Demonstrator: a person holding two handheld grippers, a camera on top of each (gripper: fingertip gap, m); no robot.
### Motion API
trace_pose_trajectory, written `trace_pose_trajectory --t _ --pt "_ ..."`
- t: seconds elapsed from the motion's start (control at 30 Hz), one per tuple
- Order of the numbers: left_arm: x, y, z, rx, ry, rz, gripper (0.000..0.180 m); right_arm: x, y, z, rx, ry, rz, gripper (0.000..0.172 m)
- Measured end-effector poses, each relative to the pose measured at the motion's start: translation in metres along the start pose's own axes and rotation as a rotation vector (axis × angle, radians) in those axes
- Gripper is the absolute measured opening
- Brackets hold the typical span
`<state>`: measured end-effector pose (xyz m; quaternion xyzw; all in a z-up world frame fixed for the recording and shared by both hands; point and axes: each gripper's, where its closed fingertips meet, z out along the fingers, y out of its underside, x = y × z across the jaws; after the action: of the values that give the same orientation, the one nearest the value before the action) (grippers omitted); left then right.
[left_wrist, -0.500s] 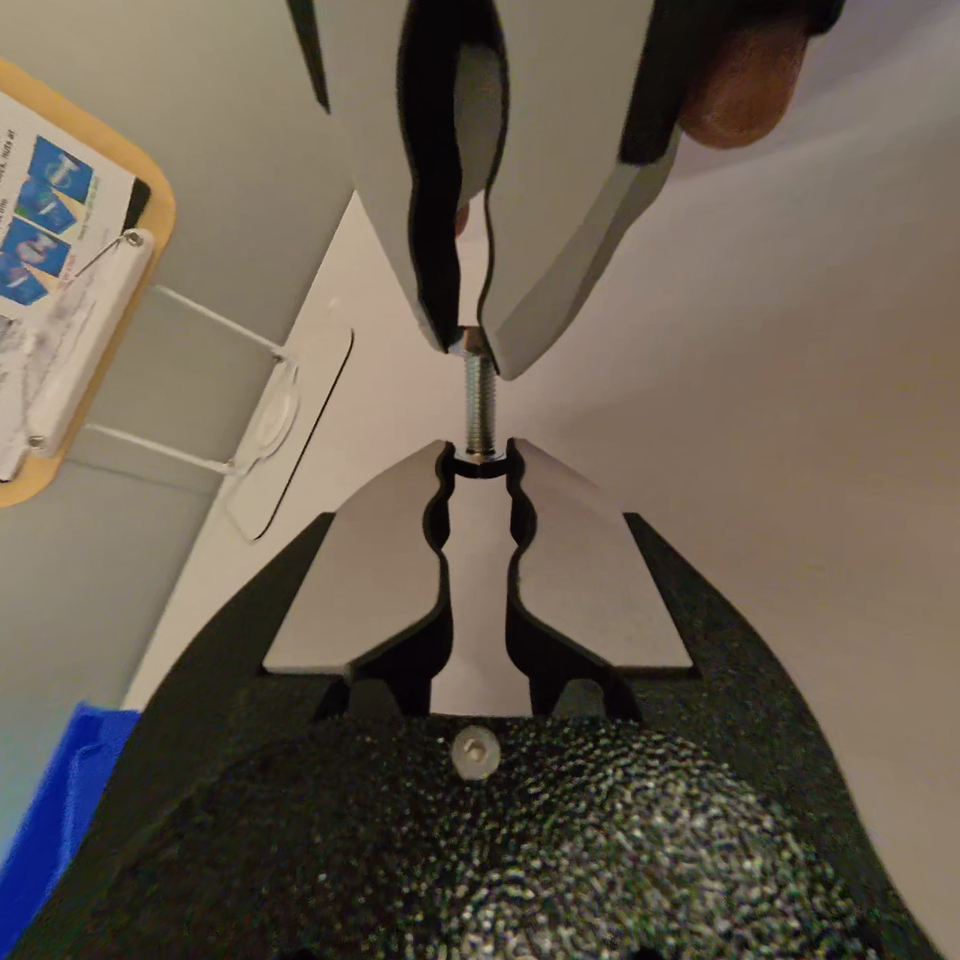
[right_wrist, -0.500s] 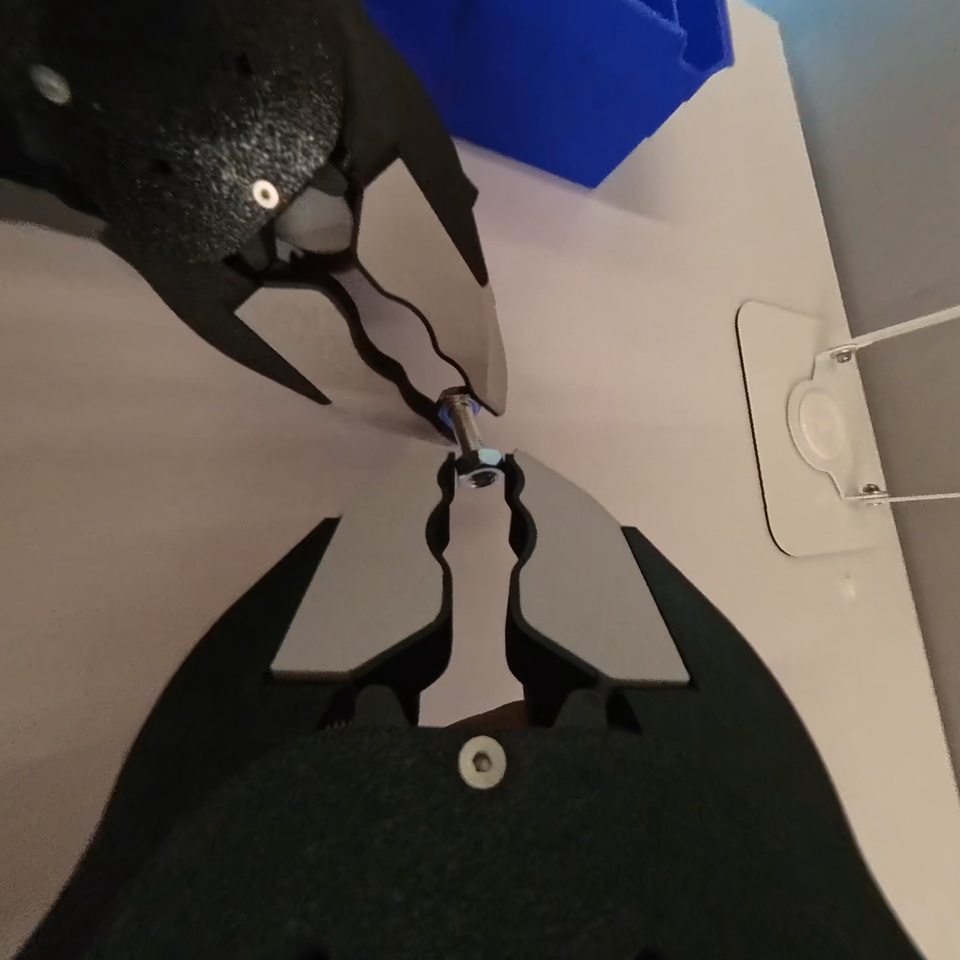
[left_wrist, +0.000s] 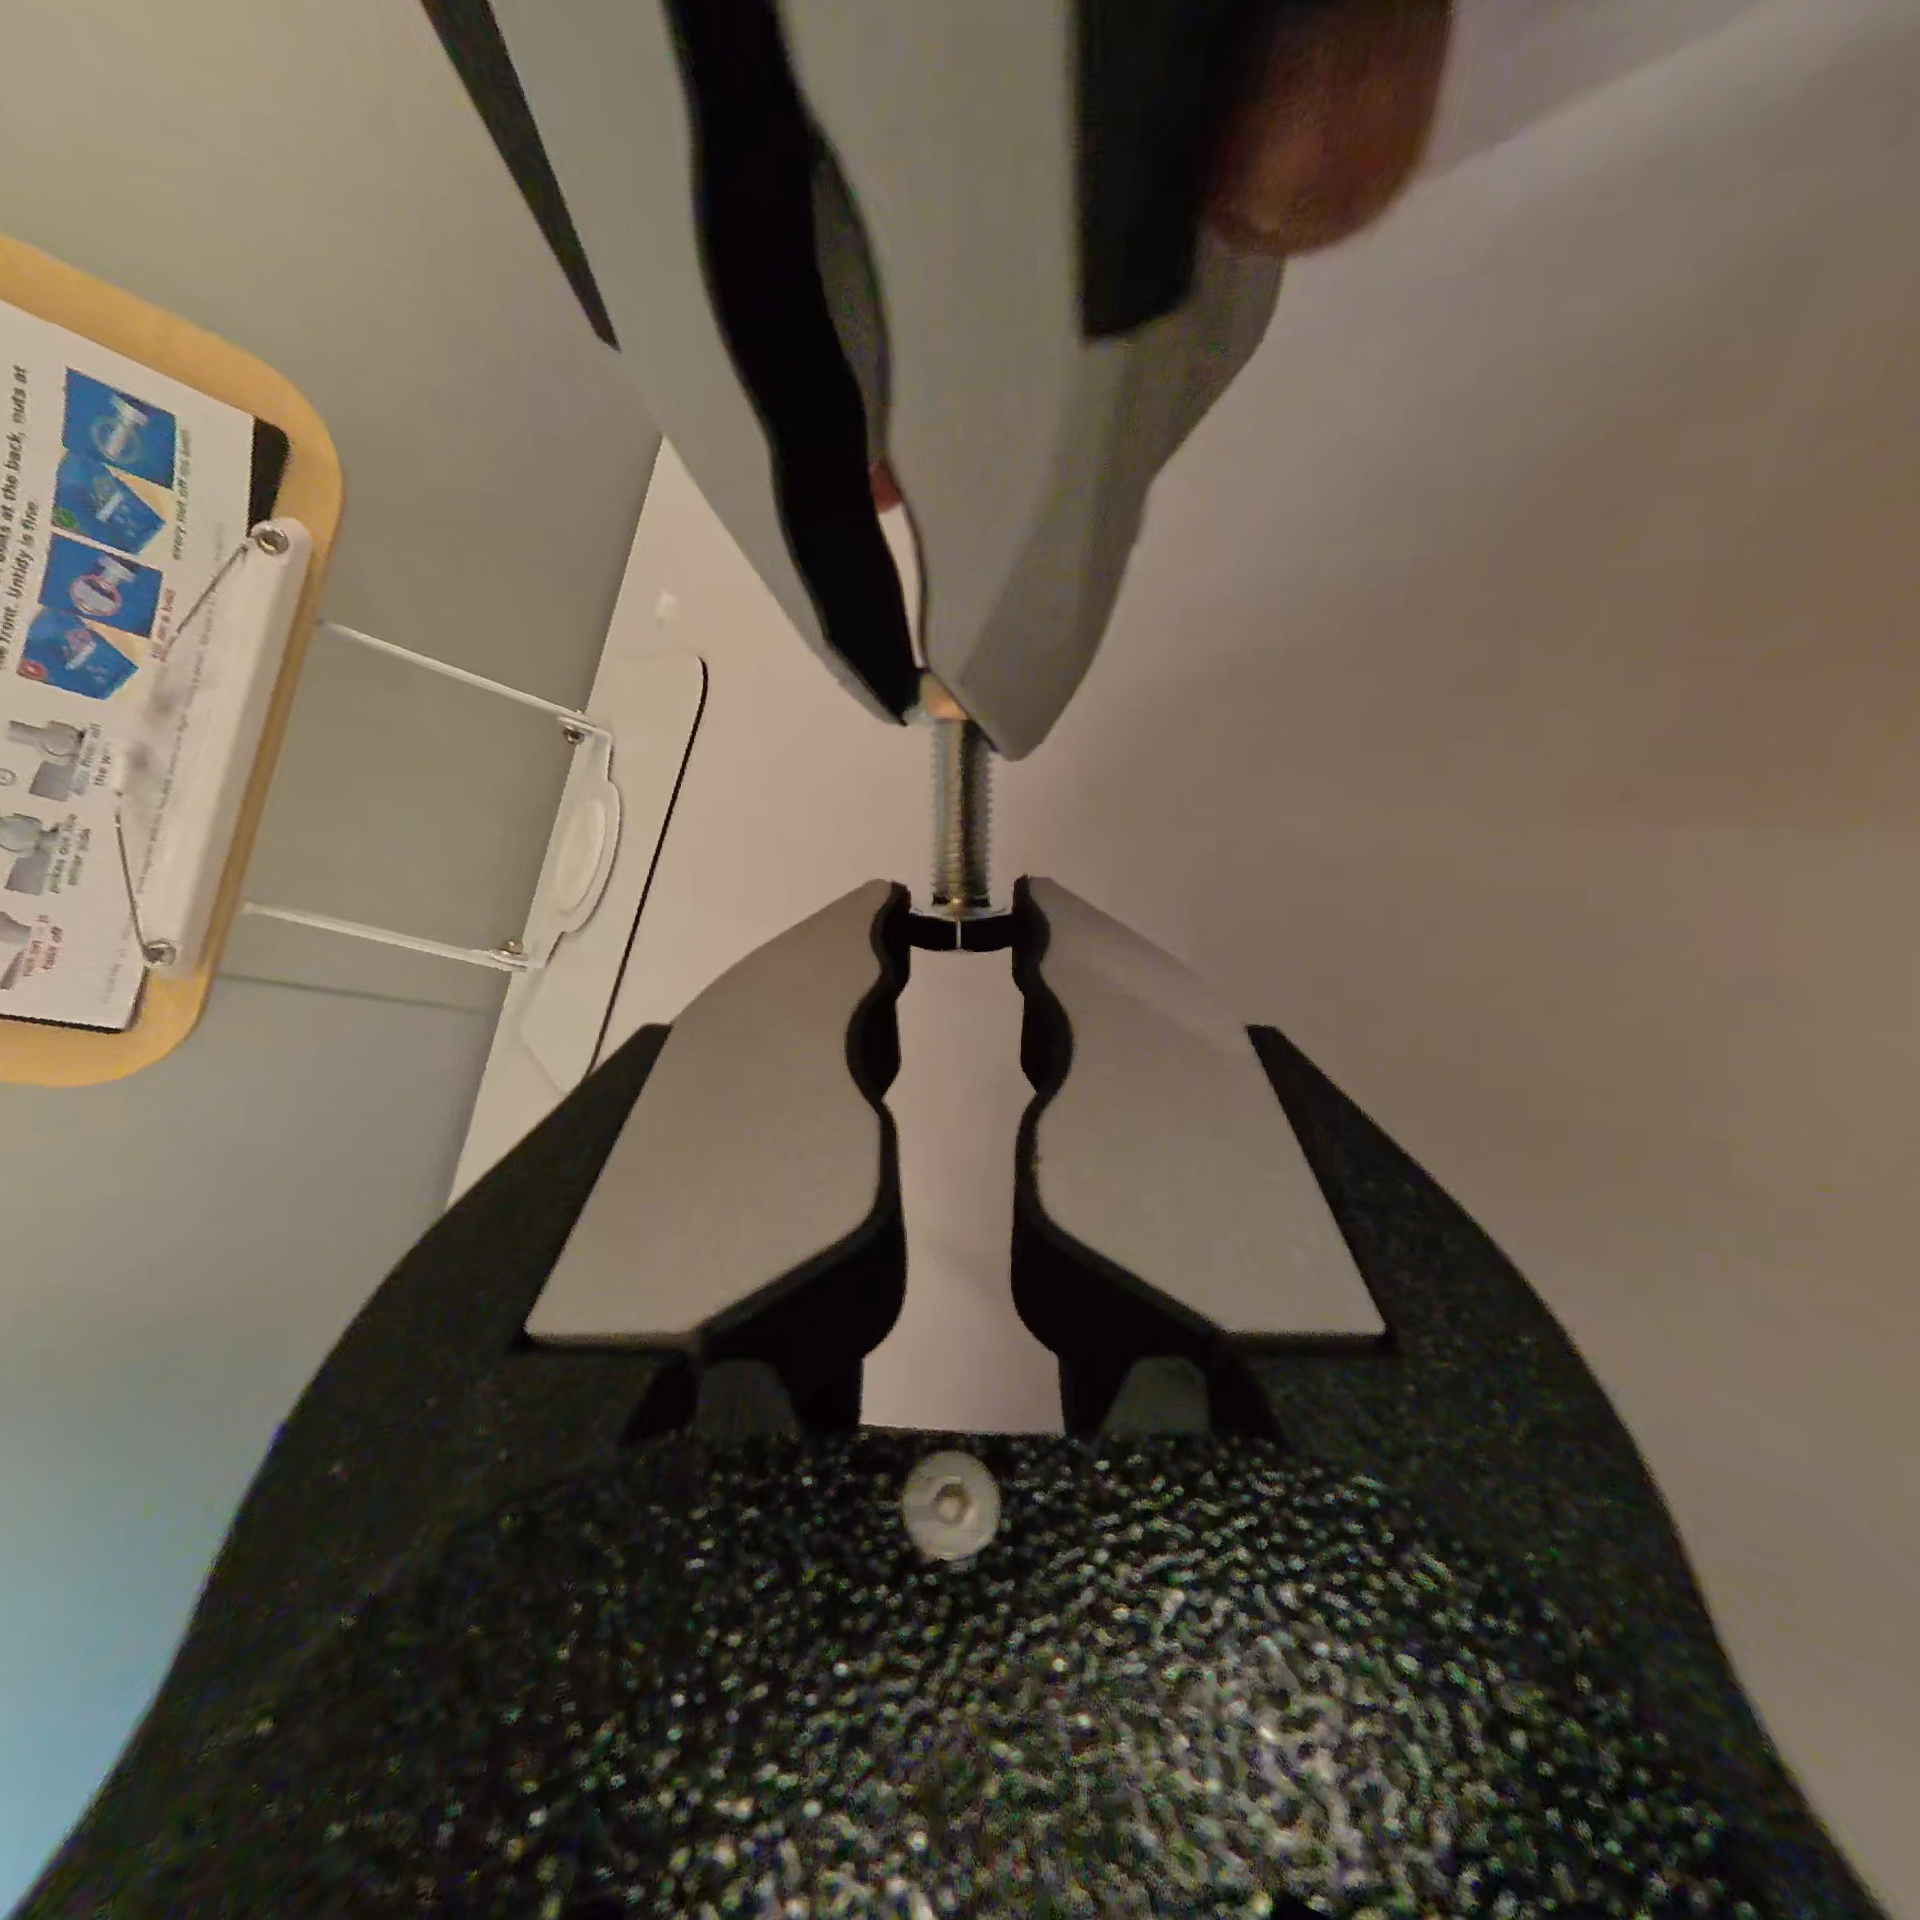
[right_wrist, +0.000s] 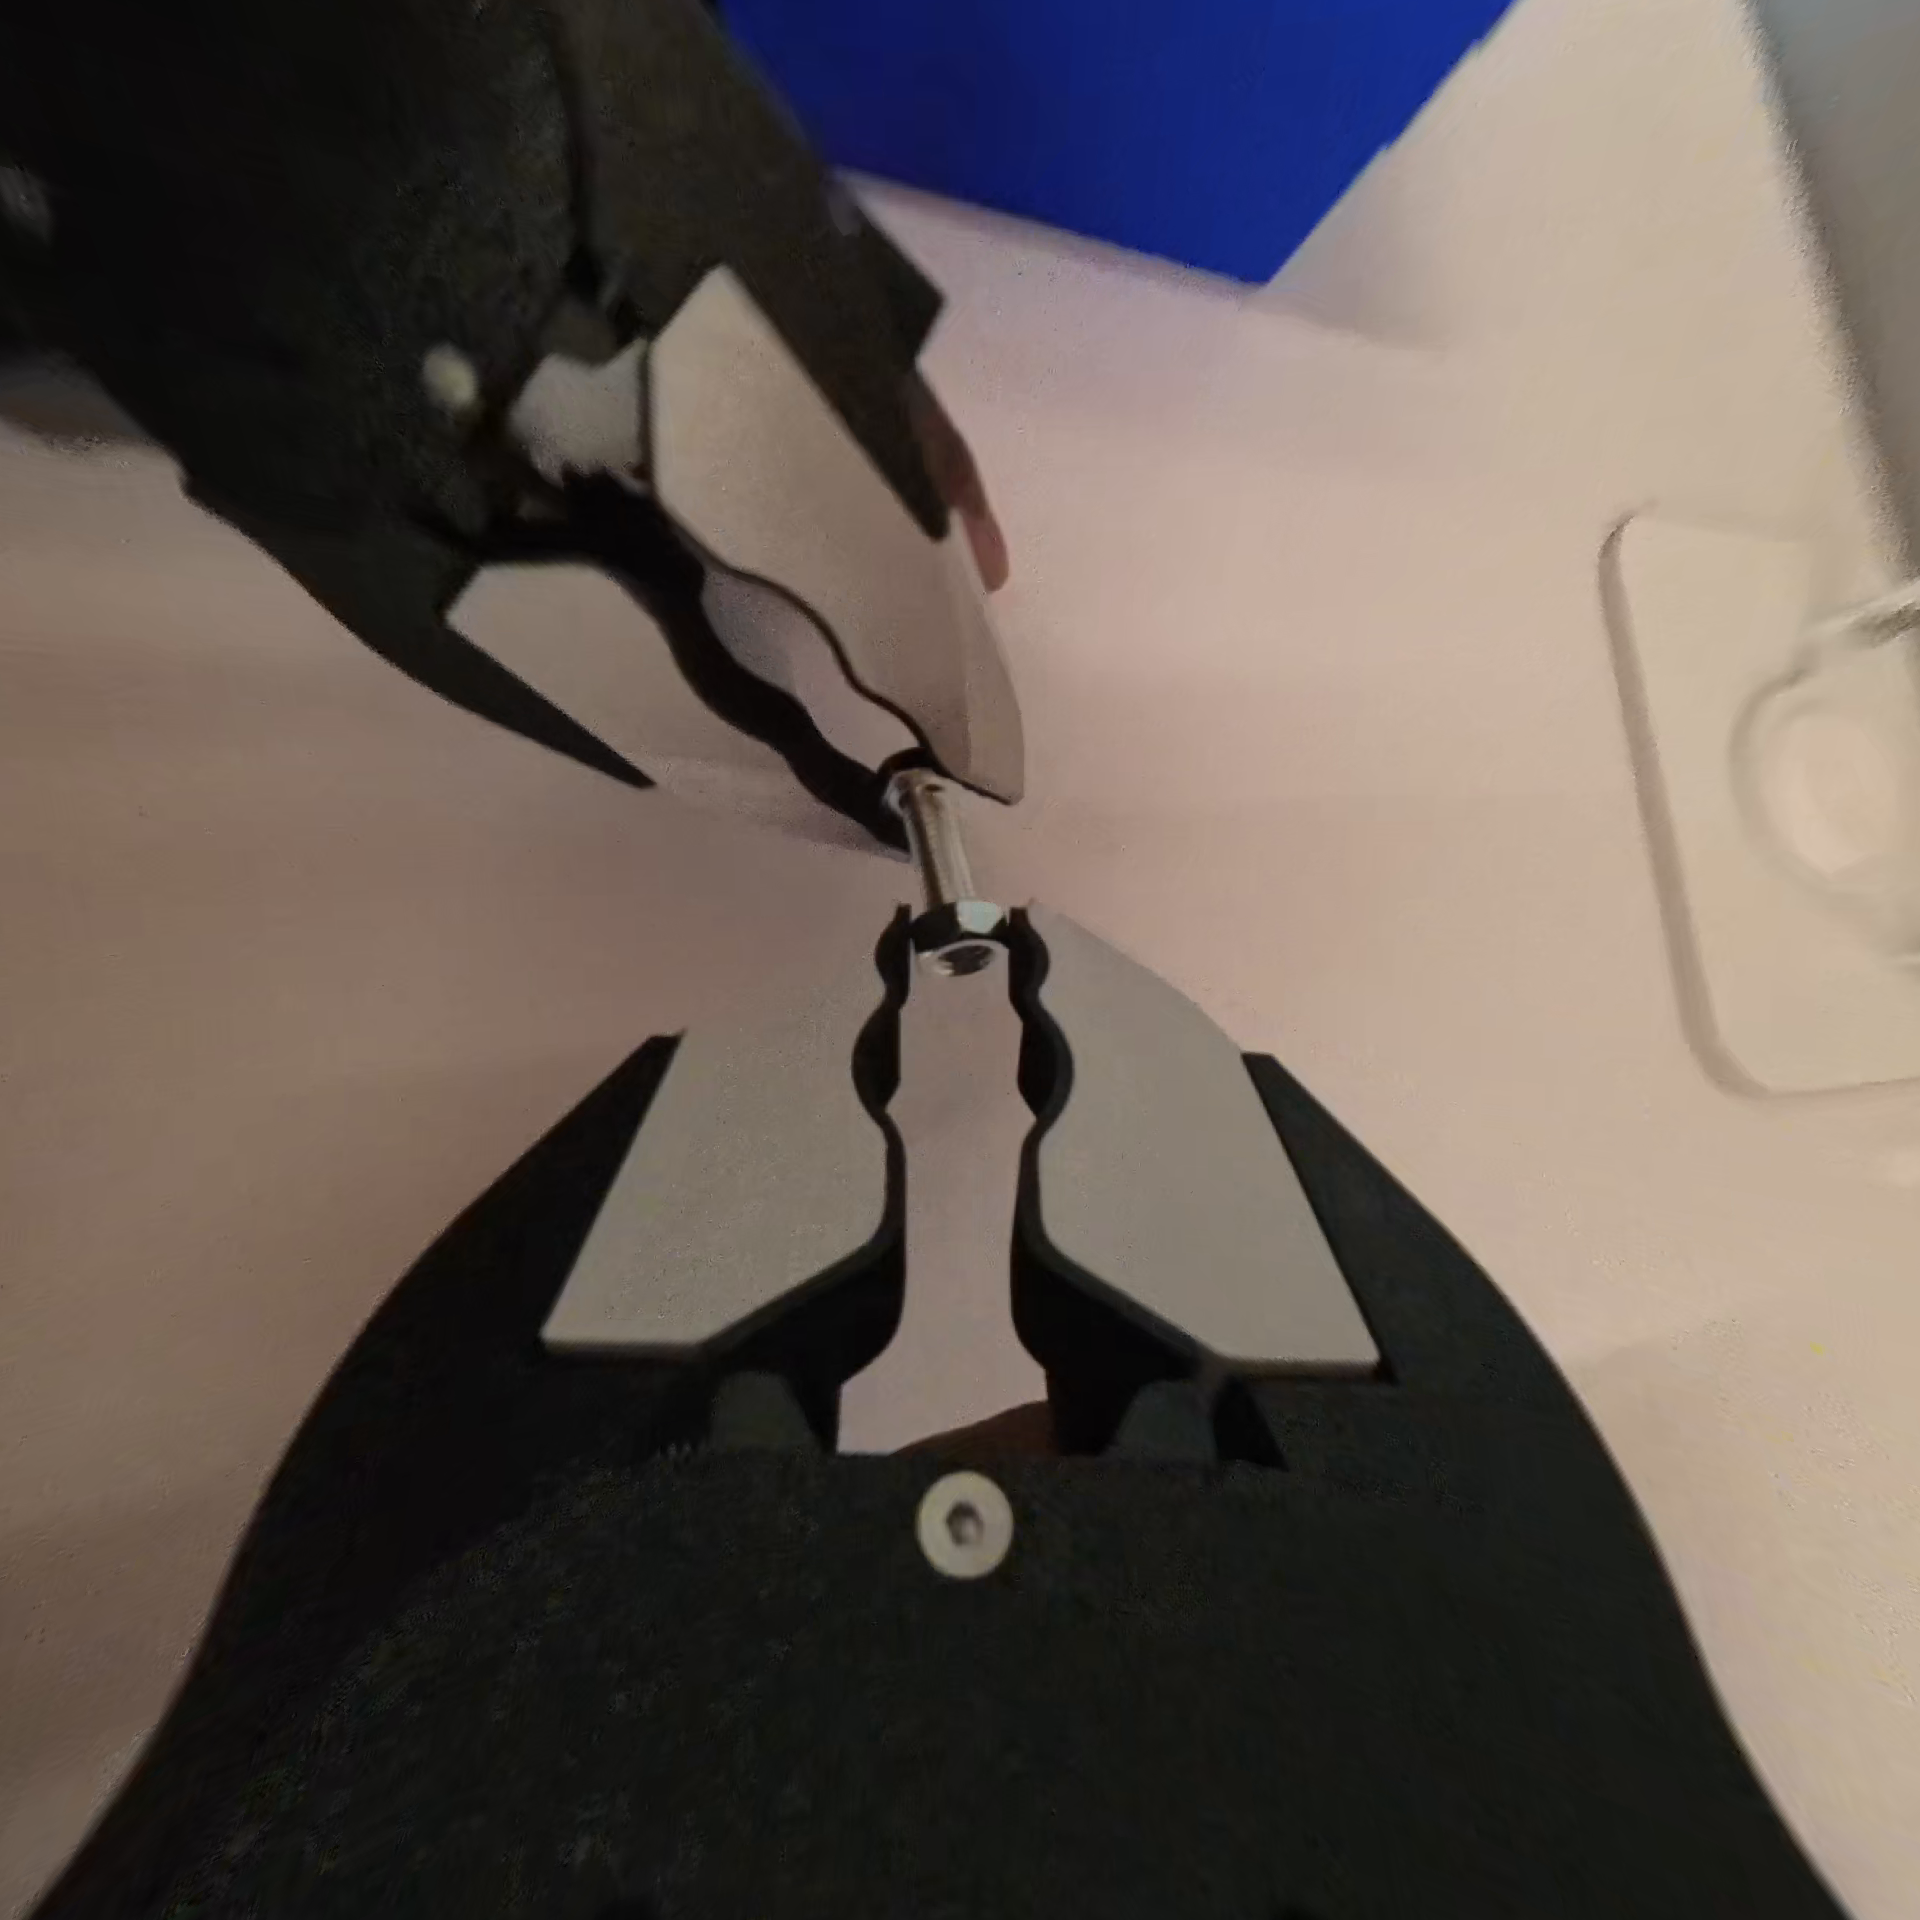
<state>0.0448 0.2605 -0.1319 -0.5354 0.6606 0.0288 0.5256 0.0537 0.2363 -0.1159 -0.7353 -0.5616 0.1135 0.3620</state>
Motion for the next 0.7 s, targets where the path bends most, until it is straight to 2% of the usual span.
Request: trace_pose_trajectory --t 0.17,0.3,0.43,0.53,0.6,0.7 --pt "0.003 -0.005 -0.001 0.021 -0.003 0.068 0.018 -0.007 0.005 -0.005 0.030 -0.213 0.357 0.017" --pt "0.008 -0.010 -0.001 0.078 0.045 0.011 0.018 -0.010 0.004 -0.008 0.079 -0.311 0.431 0.018" --pt "0.008 -0.018 -0.004 0.167 0.111 -0.148 0.018 -0.006 0.003 -0.013 0.092 -0.266 0.317 0.037" --pt "0.008 -0.019 -0.005 0.205 0.163 -0.253 0.018 0.007 0.004 -0.019 0.104 -0.133 0.135 0.047" --pt "0.010 -0.021 -0.007 0.237 0.222 -0.318 0.018 0.006 0.001 -0.025 0.129 -0.071 -0.028 0.045" --pt "0.012 -0.025 -0.009 0.276 0.284 -0.389 0.018 -0.006 -0.005 -0.032 0.164 -0.066 -0.187 0.040"
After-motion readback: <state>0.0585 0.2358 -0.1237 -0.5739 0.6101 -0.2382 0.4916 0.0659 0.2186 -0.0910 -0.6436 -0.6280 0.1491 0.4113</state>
